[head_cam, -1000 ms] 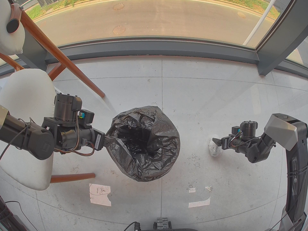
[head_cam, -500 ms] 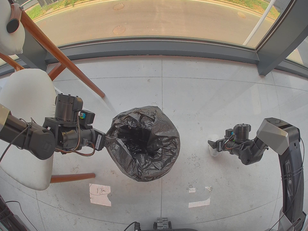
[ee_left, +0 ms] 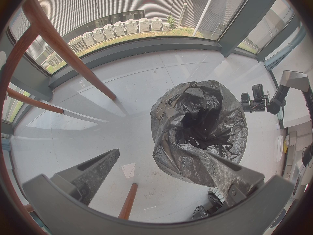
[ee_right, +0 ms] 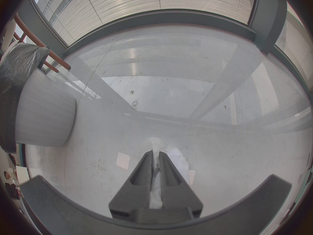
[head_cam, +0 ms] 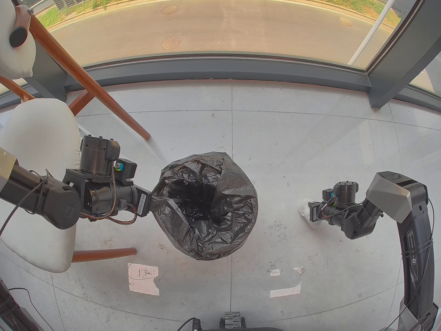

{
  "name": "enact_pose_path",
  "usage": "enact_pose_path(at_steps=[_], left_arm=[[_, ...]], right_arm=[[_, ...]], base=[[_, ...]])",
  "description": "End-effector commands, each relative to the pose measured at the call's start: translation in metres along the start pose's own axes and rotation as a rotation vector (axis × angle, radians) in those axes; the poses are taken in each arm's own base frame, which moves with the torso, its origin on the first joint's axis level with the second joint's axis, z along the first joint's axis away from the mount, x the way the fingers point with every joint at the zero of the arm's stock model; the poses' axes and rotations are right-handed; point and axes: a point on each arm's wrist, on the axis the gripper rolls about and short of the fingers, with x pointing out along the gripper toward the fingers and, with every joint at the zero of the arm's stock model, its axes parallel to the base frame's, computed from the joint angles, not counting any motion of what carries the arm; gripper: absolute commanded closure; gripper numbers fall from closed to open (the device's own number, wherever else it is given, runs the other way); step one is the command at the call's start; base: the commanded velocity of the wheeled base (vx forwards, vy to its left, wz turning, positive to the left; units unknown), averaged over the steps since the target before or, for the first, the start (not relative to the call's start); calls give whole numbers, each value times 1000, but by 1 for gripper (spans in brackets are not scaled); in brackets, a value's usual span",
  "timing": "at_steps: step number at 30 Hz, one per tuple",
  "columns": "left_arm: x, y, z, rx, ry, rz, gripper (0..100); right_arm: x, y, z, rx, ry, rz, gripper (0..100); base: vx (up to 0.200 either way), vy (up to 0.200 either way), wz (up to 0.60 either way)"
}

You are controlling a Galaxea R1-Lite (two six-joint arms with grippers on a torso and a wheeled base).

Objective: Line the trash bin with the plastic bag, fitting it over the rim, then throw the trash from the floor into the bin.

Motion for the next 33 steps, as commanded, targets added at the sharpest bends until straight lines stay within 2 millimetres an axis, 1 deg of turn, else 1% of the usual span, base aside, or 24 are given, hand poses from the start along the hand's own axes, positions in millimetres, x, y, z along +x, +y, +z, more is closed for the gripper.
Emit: enact_pose_path(at_steps=[1,2,6,8,10,11,12,16,19,22,23,26,27,28,33], left_arm=[[1,0,0,-1,-9,0,0],[1,0,0,-1,-10,2,0],[0,0,-1,9,-7,2,0],[-1,0,0,9,-11,2,0],[-1,0,0,9,-13,3,0],[-1,0,0,9,-13,3,0],[-1,0,1,8,-18,3,0],[-2,0,2,10,-21,4,0],[-2,0,2,16,-22,3,0],[-3,1,3,19,-27,3,0],[-3,1,3,19,-30,2,0],[-5,1,4,21,-39,4,0],[-5,1,4,21,-39,4,0],[-5,1,4,21,-41,4,0],[-6,-1,4,26,-42,-1,0]], right_arm=[[-21,-2,20,5,-29,-4,100],[-31,-4,28,8,-38,-5,100],[-63,-4,48,13,-66,-3,100],[-86,-5,58,22,-81,-6,100],[-100,-7,64,29,-93,-10,100],[-102,-7,65,28,-96,-10,100],[-114,-7,76,25,-126,-15,100],[-140,-2,101,9,-204,1,100],[-156,4,115,2,-219,16,100],[-171,19,127,-10,-220,52,100],[-173,21,128,-8,-220,56,100],[-187,46,140,-10,-242,121,100],[-187,47,140,-11,-240,124,100],[-191,59,143,-21,-246,151,100],[-198,92,146,-59,-243,232,100]], base=[[0,0,0],[0,0,0],[0,0,0],[0,0,0],[0,0,0],[0,0,0],[0,0,0],[0,0,0],[0,0,0],[0,0,0],[0,0,0],[0,0,0],[0,0,0],[0,0,0],[0,0,0]])
